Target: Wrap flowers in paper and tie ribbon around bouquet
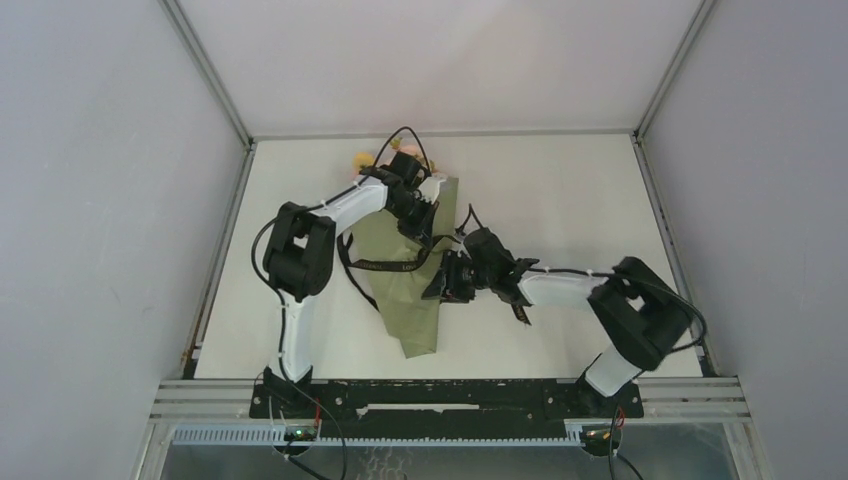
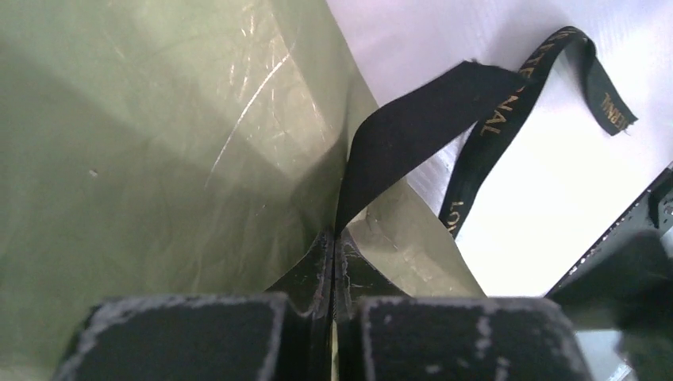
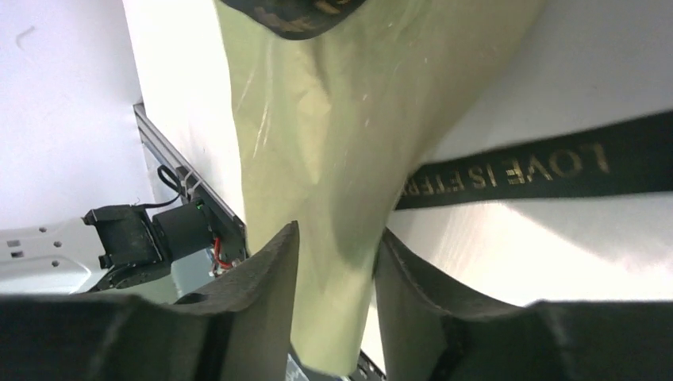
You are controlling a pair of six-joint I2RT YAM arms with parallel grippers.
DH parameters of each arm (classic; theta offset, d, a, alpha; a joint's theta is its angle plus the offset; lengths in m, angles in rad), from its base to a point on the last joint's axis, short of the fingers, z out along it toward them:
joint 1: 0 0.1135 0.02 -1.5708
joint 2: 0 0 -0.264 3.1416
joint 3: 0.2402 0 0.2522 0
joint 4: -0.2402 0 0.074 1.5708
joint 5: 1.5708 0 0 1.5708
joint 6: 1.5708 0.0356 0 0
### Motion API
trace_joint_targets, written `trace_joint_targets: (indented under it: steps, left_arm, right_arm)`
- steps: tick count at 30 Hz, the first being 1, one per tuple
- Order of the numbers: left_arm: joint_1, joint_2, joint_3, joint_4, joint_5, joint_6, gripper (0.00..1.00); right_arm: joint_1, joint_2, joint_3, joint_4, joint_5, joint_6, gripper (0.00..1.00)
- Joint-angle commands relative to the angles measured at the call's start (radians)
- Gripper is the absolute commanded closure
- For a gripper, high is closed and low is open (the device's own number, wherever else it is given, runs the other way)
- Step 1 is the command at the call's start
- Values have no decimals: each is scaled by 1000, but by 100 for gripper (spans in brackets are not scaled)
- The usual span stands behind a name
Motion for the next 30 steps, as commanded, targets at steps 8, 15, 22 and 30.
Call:
trace_joint_targets:
  steps: [8, 15, 22, 30]
  left_arm:
    - [-4, 32, -2, 36, -11, -13, 100]
    - [-4, 13, -22, 45, -19, -9, 100]
    - [-4, -2, -30, 45, -20, -8, 100]
    - [-4, -12, -32, 45, -32, -4, 100]
  right_arm:
    - [-176, -386, 17, -574, 312, -270, 31]
    - [-280, -148, 161, -709, 371, -425, 24]
    - [-265, 44, 250, -704, 450, -478, 36]
    - [-354, -56, 249, -730, 616, -482, 100]
